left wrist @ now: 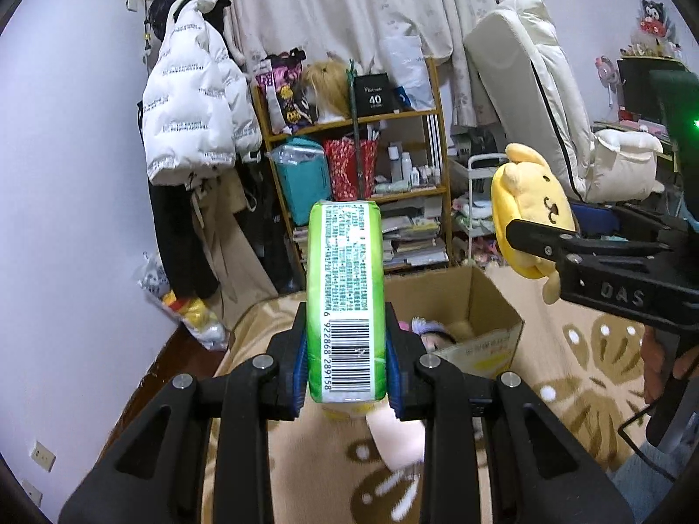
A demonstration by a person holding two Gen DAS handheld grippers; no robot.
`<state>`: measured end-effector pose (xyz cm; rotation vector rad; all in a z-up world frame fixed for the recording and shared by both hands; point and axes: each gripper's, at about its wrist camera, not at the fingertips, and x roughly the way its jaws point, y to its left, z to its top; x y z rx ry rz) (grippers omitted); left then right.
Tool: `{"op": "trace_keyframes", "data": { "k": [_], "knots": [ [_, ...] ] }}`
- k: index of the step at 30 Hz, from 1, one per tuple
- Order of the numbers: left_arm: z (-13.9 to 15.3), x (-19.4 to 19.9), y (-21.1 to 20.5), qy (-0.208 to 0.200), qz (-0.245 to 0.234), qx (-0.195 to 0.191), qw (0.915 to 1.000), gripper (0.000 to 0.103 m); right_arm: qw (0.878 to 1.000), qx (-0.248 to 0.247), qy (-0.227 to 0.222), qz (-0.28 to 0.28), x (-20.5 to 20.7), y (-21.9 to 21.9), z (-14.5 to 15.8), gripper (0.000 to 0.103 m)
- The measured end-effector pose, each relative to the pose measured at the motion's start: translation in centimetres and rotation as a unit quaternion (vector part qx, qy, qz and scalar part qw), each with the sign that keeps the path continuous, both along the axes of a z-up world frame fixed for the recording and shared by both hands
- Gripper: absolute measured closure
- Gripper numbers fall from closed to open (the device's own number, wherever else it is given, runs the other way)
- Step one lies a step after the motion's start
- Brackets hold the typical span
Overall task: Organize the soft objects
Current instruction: 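Lift soap box with left tool while right tool carries yellow dog over box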
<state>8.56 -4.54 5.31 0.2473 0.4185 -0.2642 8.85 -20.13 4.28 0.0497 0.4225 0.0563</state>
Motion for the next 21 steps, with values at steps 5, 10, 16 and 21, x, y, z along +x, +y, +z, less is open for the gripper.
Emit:
{"op": "trace_keyframes", "data": {
  "k": [5, 10, 16, 21],
  "knots": [
    [0.9, 2.6, -1.0, -0.013, -0.004, -0.003, 0.9999, 0.075, 1.000, -0.007, -0.012, 0.004, 1.5, 0.3, 1.2, 0.031],
    [0.6, 4.9, -1.3, -0.016, 0.000, -0.012, 0.9998, 0.075, 1.000, 0.000, -0.019, 0.005, 2.9, 0.3, 1.5, 0.030],
    [-0.8, 6.5, -1.0, -0.002, 0.003, -0.014, 0.9999, 0.075, 1.000, 0.022, -0.008, 0.004, 4.0, -0.2, -0.2, 0.030],
    [-2.0, 7.6, -0.9, 0.010, 0.002, -0.020, 0.9997, 0.075, 1.000, 0.023, 0.012, 0.003, 5.2, -0.4, -1.9, 0.030]
  ]
}}
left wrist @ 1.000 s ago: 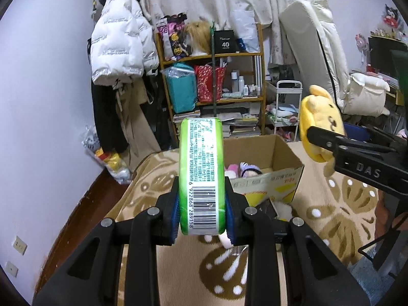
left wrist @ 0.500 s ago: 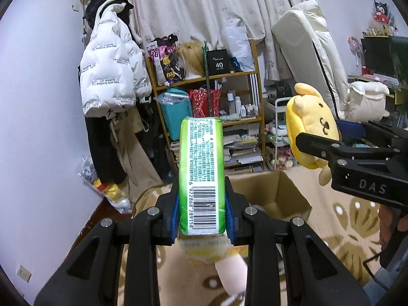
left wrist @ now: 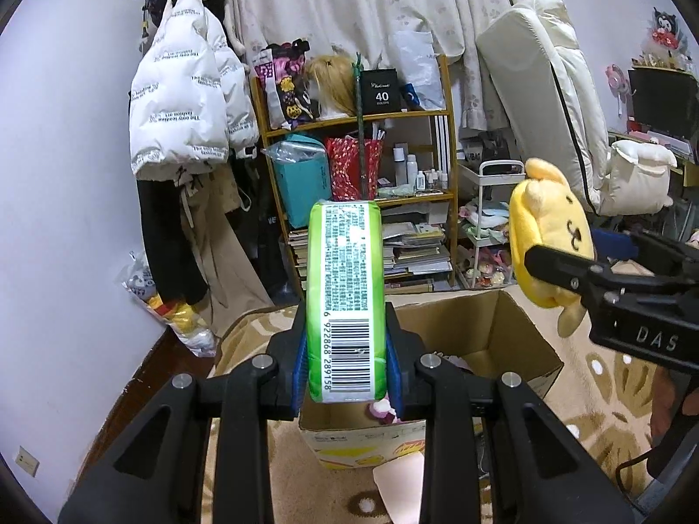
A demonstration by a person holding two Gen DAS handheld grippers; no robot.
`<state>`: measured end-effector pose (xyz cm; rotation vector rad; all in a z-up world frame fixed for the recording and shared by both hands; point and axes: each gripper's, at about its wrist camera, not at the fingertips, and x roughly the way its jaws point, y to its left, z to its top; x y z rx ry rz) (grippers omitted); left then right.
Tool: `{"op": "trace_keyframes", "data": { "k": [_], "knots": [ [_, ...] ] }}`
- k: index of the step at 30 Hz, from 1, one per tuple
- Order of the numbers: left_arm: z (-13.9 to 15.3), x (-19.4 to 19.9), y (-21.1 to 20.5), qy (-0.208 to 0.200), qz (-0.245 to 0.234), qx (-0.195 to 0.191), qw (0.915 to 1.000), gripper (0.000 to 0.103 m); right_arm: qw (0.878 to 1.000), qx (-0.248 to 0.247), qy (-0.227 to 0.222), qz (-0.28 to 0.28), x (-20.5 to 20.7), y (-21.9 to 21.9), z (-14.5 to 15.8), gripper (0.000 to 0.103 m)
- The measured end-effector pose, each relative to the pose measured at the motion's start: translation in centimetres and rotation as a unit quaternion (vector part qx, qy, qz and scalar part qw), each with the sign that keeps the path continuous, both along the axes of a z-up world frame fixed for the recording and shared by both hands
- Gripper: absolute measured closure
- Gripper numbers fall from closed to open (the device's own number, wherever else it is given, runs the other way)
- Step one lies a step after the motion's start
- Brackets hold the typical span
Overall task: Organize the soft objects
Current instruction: 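Lift soap box with left tool while right tool carries yellow dog over box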
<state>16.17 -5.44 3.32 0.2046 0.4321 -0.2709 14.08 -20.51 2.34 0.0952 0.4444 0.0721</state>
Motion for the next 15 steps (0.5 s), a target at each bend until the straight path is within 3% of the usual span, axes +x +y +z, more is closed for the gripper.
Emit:
{"op": "trace_keyframes", "data": {
  "k": [15],
  "knots": [
    [-3.7, 2.0, -0.8, 0.041, -0.005, 0.000, 0.9991, 0.075, 0.999, 0.026, 0.036, 0.007, 1.8, -1.1, -3.1, 0.030]
  ]
}}
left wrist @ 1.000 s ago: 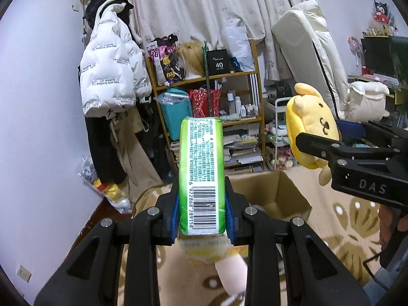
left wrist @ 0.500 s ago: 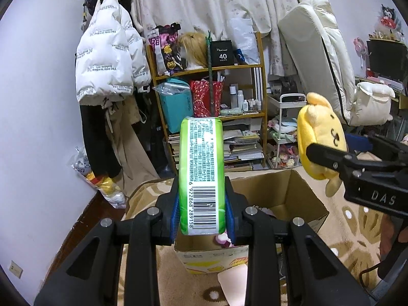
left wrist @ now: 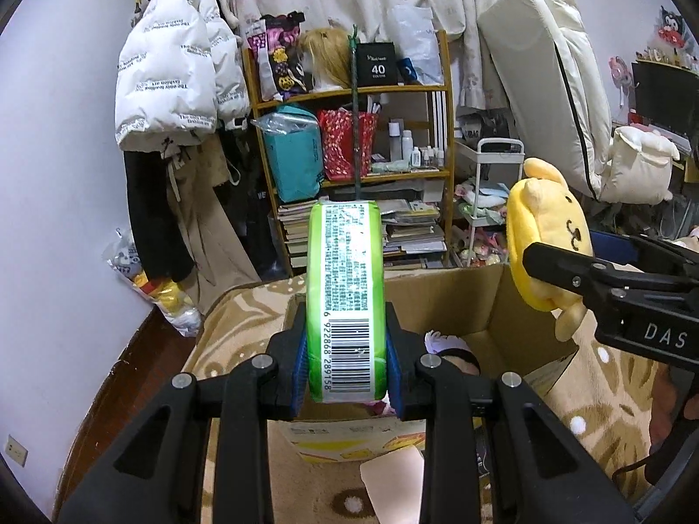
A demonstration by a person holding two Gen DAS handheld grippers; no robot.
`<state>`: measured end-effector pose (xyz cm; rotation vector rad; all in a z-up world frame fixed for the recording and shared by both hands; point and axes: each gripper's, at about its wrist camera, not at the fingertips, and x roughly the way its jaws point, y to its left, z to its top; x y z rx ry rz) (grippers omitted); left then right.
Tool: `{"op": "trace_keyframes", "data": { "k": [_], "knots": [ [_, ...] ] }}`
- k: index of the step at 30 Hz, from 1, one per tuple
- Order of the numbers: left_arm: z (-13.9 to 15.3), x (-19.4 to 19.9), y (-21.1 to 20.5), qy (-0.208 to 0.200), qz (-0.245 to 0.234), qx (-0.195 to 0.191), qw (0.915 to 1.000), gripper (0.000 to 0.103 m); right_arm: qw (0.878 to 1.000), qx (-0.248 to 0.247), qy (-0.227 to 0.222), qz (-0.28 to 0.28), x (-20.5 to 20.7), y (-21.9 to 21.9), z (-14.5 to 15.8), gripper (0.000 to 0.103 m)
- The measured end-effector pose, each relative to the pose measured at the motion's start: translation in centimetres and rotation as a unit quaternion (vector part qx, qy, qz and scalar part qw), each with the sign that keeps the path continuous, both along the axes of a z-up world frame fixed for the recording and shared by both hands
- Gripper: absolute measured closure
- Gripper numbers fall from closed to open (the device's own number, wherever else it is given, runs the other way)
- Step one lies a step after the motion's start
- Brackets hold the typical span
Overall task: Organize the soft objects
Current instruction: 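Lift soap box with left tool while right tool carries yellow dog over box, then open both tools to drop the soap box and yellow dog into the box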
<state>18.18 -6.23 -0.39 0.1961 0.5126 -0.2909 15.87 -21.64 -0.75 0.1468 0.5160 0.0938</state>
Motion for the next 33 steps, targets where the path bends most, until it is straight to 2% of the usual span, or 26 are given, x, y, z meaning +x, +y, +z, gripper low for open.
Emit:
{"op": "trace_keyframes", "data": {
  "k": [7, 12, 17, 18, 20, 22, 30, 33],
  "knots": [
    [-1.3, 0.4, -0.5, 0.025, -0.019, 0.000, 0.9995, 0.074, 0.999, 0.019, 0.031, 0.005, 1.2, -0.2, -1.9, 0.029],
    [-2.5, 1.1, -0.7, 0.043, -0.005, 0.017, 0.9989, 0.073, 0.999, 0.013, 0.051, 0.006, 1.7, -0.1, -3.1, 0.029],
    [-3.7, 1.9, -0.6, 0.074, -0.002, 0.016, 0.9971, 0.072, 0.998, 0.013, 0.066, 0.005, 2.0, -0.2, -4.0, 0.027],
    [-4.0, 2.0, -0.6, 0.082, -0.001, 0.018, 0.9965, 0.071, 0.998, 0.015, 0.068, 0.003, 2.1, -0.3, -4.1, 0.027],
    [-4.2, 2.1, -0.5, 0.085, 0.007, 0.021, 0.9961, 0.058, 0.997, 0.022, 0.070, -0.001, 2.2, -0.5, -4.3, 0.027],
    [-4.2, 2.0, -0.4, 0.076, 0.013, 0.022, 0.9967, 0.049, 0.997, 0.028, 0.074, -0.004, 2.2, -0.8, -4.5, 0.027],
    [-4.2, 1.9, -0.1, 0.080, 0.017, 0.025, 0.9963, 0.047, 0.995, 0.042, 0.089, -0.003, 2.6, -1.4, -5.0, 0.022],
    [-4.2, 1.9, 0.1, 0.083, 0.023, 0.027, 0.9959, 0.041, 0.995, 0.032, 0.091, 0.004, 2.6, -1.4, -4.9, 0.020]
  ]
}}
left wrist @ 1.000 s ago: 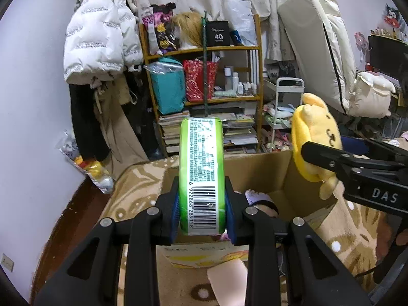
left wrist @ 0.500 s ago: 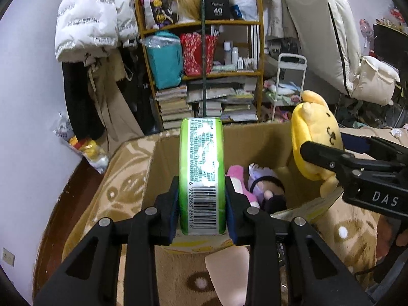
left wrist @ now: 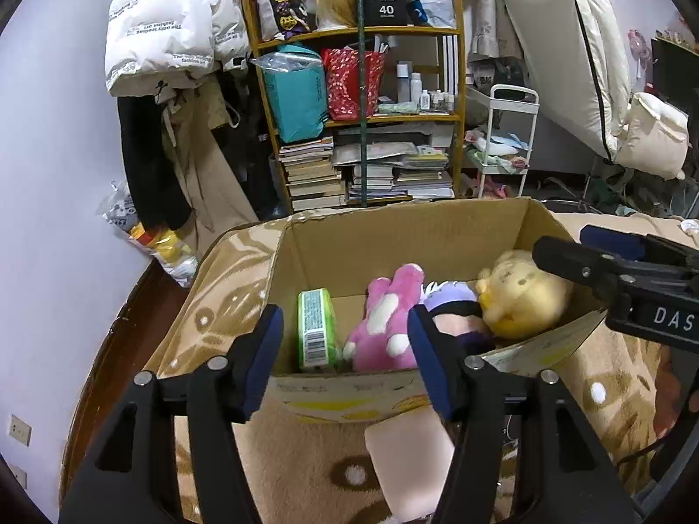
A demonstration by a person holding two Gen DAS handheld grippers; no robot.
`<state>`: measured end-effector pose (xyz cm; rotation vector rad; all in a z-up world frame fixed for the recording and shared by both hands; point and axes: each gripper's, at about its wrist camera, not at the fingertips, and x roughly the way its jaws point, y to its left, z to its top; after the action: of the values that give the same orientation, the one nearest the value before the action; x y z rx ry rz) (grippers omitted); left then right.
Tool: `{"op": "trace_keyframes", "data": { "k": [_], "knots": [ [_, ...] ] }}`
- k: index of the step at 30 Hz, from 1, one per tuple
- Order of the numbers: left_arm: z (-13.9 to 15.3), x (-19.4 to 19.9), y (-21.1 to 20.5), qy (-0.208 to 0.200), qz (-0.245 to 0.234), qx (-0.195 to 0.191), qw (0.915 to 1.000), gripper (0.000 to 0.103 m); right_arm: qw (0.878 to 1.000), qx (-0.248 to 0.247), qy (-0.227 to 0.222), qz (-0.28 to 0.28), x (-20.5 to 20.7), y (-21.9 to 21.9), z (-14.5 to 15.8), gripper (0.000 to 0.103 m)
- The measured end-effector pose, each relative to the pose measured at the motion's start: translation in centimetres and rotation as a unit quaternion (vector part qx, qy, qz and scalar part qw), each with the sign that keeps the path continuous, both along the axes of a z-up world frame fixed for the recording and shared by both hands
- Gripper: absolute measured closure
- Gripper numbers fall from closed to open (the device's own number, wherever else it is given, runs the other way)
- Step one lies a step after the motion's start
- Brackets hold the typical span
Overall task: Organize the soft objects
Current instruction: 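Open both tools to drop the soap box and yellow dog into the box, then lower left tool to pink roll-cake plush while right tool lowers to black tissue pack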
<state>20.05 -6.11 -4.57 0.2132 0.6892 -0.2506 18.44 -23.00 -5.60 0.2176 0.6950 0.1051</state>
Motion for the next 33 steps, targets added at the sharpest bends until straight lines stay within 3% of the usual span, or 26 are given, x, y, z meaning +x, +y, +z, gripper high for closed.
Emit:
{"op": "trace_keyframes", "data": {
  "k": [2, 13, 24, 28, 33],
  "knots": [
    [0.1, -0.1, 0.2, 0.000, 0.002, -0.001, 1.0000, 0.038, 1.000, -0.004, -0.002, 0.001, -0.2, 0.1, 0.2, 0.013],
    [1.6, -2.6, 1.3, 0.002, 0.018, -0.008, 0.9998, 0.024, 1.000, -0.010, 0.004, 0.003, -2.1, 0.6, 1.4, 0.006],
    [2.8, -6.3, 3.3, 0.021, 0.028, -0.024, 0.9991, 0.023, 1.000, -0.009, 0.012, -0.012, -5.6, 1.0, 2.1, 0.001],
    [3.0, -7.2, 4.0, 0.026, 0.037, -0.033, 0.9985, 0.016, 1.000, -0.009, 0.020, -0.016, -6.5, 1.0, 2.0, 0.000],
    [2.5, -7.9, 4.1, 0.037, 0.038, -0.028, 0.9982, 0.015, 0.999, -0.010, 0.033, -0.020, -7.7, 1.1, 1.3, 0.000]
  ]
}}
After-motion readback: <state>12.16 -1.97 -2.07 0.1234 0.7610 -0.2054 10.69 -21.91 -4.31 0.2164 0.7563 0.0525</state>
